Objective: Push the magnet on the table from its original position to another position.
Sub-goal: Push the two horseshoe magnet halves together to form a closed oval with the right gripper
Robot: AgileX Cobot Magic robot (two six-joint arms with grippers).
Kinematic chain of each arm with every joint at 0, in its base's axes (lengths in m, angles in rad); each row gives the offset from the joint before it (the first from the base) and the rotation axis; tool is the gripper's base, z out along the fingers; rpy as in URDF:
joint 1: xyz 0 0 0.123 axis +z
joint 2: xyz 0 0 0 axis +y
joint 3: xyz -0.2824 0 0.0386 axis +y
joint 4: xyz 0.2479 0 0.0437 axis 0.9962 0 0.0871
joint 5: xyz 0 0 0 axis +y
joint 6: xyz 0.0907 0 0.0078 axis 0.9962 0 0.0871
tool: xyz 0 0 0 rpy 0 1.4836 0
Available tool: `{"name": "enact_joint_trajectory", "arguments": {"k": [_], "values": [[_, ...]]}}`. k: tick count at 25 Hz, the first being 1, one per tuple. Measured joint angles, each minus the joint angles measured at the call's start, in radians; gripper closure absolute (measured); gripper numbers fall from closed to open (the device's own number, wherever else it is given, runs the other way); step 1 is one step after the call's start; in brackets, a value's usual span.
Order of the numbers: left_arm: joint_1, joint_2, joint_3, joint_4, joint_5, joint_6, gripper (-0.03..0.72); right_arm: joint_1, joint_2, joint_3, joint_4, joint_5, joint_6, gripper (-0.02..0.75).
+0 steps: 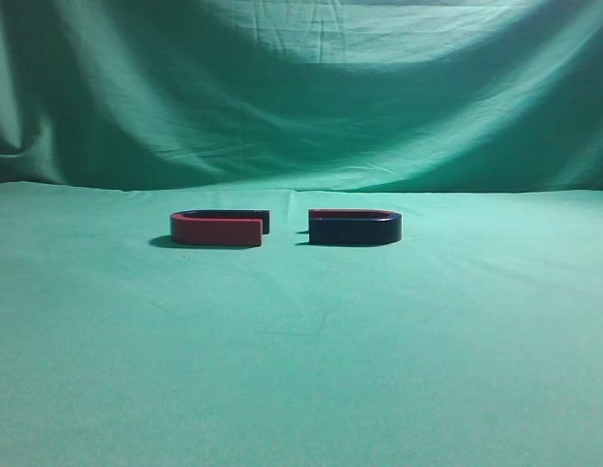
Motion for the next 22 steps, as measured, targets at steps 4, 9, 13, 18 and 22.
{"name": "enact_joint_trajectory", "arguments": {"k": [4, 9, 13, 18, 22], "values": [[0.0, 0.0, 0.0, 0.0, 0.0, 0.0, 0.316, 0.0, 0.0, 0.0, 0.0, 0.0, 0.0, 0.738], [0.0, 0.0, 0.0, 0.0, 0.0, 0.0, 0.316, 0.0, 0.0, 0.0, 0.0, 0.0, 0.0, 0.738], [0.0, 0.0, 0.0, 0.0, 0.0, 0.0, 0.316, 0.0, 0.0, 0.0, 0.0, 0.0, 0.0, 0.738], [0.0, 0.0, 0.0, 0.0, 0.0, 0.0, 0.316, 0.0, 0.0, 0.0, 0.0, 0.0, 0.0, 0.738], [0.0, 0.0, 0.0, 0.0, 0.0, 0.0, 0.316, 0.0, 0.0, 0.0, 0.0, 0.0, 0.0, 0.738]]}}
